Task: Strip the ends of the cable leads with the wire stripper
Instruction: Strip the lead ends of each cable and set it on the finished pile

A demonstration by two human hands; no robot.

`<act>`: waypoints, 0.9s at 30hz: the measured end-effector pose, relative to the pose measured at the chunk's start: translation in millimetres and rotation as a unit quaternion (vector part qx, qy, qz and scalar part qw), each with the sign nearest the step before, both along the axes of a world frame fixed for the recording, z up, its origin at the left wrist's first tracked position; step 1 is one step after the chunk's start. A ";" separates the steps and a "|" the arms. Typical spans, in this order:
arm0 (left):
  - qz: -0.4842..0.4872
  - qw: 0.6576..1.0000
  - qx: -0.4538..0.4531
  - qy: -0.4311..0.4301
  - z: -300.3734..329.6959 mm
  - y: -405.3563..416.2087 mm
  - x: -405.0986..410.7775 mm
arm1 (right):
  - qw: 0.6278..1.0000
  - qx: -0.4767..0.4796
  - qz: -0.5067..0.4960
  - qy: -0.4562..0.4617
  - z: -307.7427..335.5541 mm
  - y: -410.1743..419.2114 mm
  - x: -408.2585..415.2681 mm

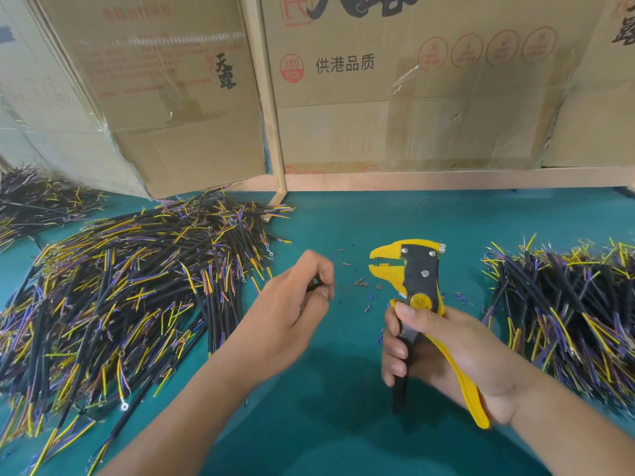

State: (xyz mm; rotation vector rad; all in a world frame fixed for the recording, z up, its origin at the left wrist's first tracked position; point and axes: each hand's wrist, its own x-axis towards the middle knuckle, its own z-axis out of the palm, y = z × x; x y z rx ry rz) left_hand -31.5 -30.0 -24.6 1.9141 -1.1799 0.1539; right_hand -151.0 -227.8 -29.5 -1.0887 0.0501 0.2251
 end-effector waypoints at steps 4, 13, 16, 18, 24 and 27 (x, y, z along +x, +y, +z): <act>-0.017 1.000 0.002 0.007 1.5 -1.1 -3.4 | 0.998 -0.030 0.056 -0.006 -4.6 -2.4 -0.8; -0.052 0.999 -0.005 0.015 7.8 0.7 -10.4 | 0.995 -0.034 0.080 -0.038 -4.4 0.6 -4.1; -0.053 0.999 0.003 0.013 8.4 -0.8 -12.0 | 0.995 -0.039 0.084 -0.042 -2.9 1.8 -4.3; -0.056 0.998 0.002 0.016 9.1 -1.2 -12.7 | 0.994 -0.045 0.087 -0.044 -2.8 2.2 -4.2; -0.062 0.998 -0.001 0.016 9.5 -1.9 -14.1 | 0.993 -0.042 0.098 -0.048 -4.0 3.1 -4.8; -0.066 0.998 0.000 0.019 9.5 -2.0 -15.2 | 0.993 -0.040 0.100 -0.049 -4.0 4.5 -5.5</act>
